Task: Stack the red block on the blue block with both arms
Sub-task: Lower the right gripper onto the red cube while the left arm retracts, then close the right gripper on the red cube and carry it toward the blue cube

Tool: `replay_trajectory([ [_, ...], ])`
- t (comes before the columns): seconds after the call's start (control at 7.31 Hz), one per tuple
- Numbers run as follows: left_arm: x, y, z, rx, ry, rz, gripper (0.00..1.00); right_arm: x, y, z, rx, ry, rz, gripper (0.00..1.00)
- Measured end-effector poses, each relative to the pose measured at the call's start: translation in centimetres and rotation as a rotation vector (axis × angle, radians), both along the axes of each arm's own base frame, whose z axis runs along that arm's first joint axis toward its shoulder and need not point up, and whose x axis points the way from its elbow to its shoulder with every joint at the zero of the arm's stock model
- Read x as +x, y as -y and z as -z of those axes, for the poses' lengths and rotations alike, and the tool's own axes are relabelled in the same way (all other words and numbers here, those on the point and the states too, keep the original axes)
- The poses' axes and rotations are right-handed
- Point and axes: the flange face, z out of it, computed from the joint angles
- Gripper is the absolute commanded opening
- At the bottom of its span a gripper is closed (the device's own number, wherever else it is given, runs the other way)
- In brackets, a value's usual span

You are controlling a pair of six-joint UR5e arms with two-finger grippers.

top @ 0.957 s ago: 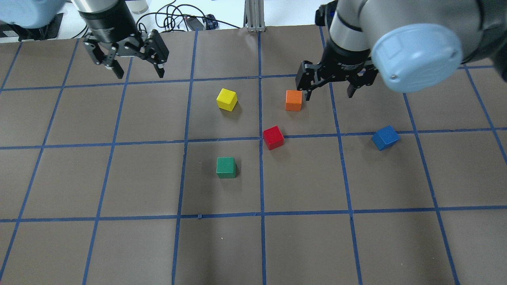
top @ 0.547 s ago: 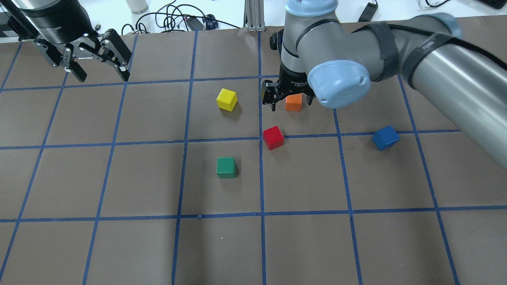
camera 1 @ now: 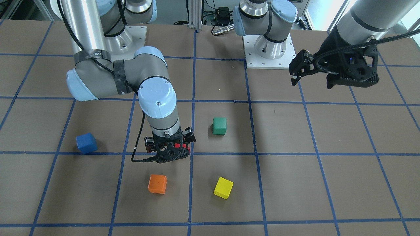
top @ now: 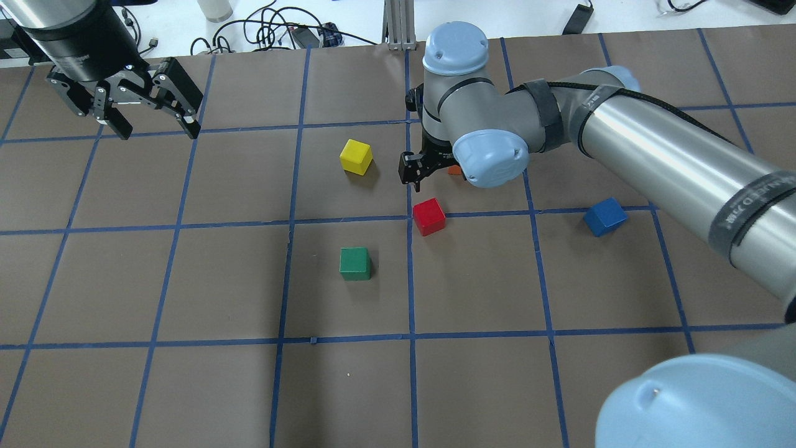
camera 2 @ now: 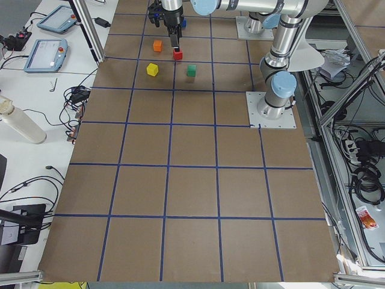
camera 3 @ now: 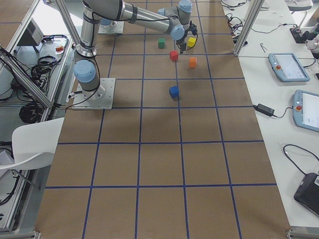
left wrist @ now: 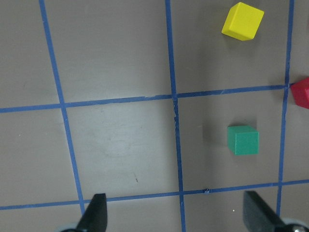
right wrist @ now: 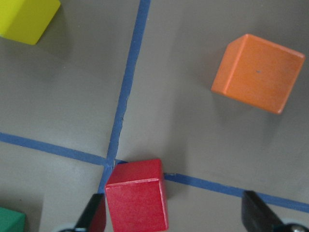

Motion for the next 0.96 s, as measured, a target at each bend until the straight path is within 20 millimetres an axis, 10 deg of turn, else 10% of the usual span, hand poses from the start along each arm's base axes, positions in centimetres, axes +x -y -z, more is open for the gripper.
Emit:
replay_trajectory([
  [0.55, -0.1, 0.0, 1.5, -0.014, 0.003, -0.006, 1.00, 1.8, -1.3, 4.7, -0.012, 0.005, -0.031, 1.00],
  [0.96, 0.0, 0.6, 2.5, 0.000, 0.005, -0.022, 1.00, 2.3, -3.1, 6.4, 0.018, -0.010, -0.068, 0.49],
])
